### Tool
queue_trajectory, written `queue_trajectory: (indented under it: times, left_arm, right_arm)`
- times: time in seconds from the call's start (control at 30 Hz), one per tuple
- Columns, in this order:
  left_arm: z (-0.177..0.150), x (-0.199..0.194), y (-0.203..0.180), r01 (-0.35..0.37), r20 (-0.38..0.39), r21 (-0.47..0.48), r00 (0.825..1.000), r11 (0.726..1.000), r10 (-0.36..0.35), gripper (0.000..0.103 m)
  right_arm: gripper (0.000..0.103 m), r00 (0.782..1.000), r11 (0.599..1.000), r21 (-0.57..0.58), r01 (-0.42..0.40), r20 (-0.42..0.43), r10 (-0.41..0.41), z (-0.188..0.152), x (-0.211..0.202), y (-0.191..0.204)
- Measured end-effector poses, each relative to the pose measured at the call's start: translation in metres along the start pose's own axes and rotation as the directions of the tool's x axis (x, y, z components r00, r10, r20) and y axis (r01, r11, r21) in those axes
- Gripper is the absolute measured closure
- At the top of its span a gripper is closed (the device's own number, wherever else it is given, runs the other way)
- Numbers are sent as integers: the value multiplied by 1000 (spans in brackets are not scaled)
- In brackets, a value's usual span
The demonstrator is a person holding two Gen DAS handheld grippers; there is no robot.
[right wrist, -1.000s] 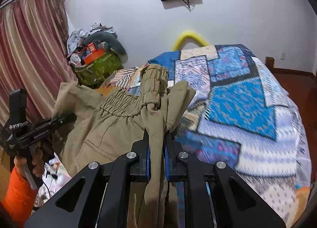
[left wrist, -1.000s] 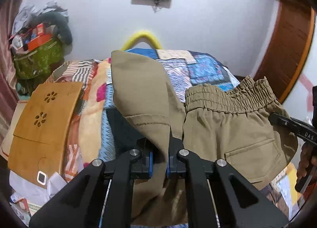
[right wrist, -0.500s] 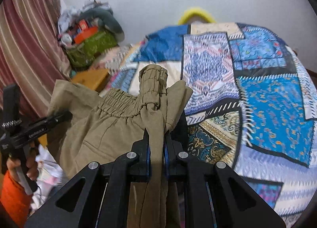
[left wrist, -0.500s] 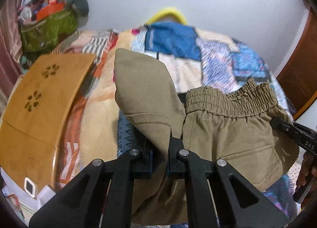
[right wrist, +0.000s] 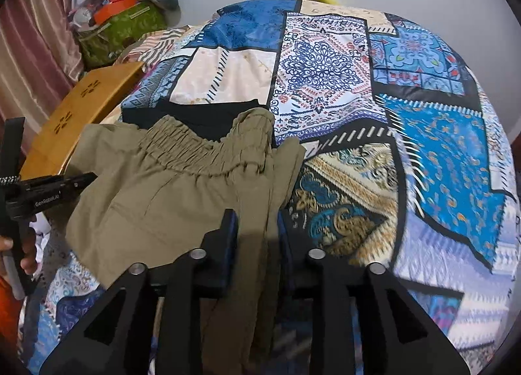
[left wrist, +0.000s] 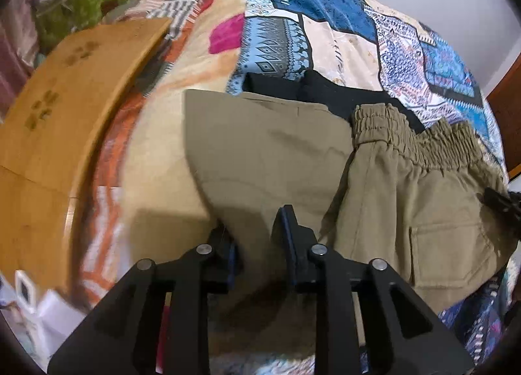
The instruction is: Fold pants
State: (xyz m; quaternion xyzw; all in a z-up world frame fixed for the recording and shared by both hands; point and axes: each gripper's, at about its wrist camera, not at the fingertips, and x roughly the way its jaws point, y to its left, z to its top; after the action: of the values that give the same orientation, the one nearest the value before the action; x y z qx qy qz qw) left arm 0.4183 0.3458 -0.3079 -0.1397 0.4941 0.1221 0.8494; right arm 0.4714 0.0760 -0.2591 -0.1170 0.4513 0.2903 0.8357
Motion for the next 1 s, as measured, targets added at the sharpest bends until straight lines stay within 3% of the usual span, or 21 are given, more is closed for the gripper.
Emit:
queue_trajectory:
  times: [0.1, 0.3, 0.5, 0.7, 0.77, 0.83, 0.93, 1.0]
  left_arm:
    - [-6, -20, -4, -57, 2, 49, 998, 997, 57, 78]
    - [-20, -101, -15, -4, 89, 82, 996, 997, -4, 78]
    - [-39, -214, -43, 46, 256, 151, 963, 988, -84, 78]
    - [-82, -336, -71, 38, 456, 230, 879, 972, -143, 78]
    - [-104, -376, -81, 21, 530, 248, 834, 969, -154, 78]
    - [-125, -404, -88, 5, 590, 253, 792, 967, -158, 78]
    - [-154, -434, -95, 8, 641, 263, 746, 965, -181, 78]
    - [-172, -449, -97, 26, 661, 270, 721, 963, -205, 78]
  right_arm:
    - [68, 1000, 1000, 15, -6, 31, 5, -4, -20, 0]
    - [68, 989, 998, 42, -42, 142, 36, -12, -93, 9]
    - [68, 939, 998, 18, -57, 339, 47, -32, -200, 33]
    - [68, 843, 997, -22, -75, 532, 75, -66, -301, 66]
    - [68, 810, 995, -36, -92, 579, 96, -78, -326, 75]
    - [68, 770, 995, -54, -89, 630, 102, -94, -351, 87]
    - [68, 712, 995, -76, -69, 694, 102, -120, -376, 104]
    - [66, 685, 994, -87, -65, 720, 108, -136, -387, 113]
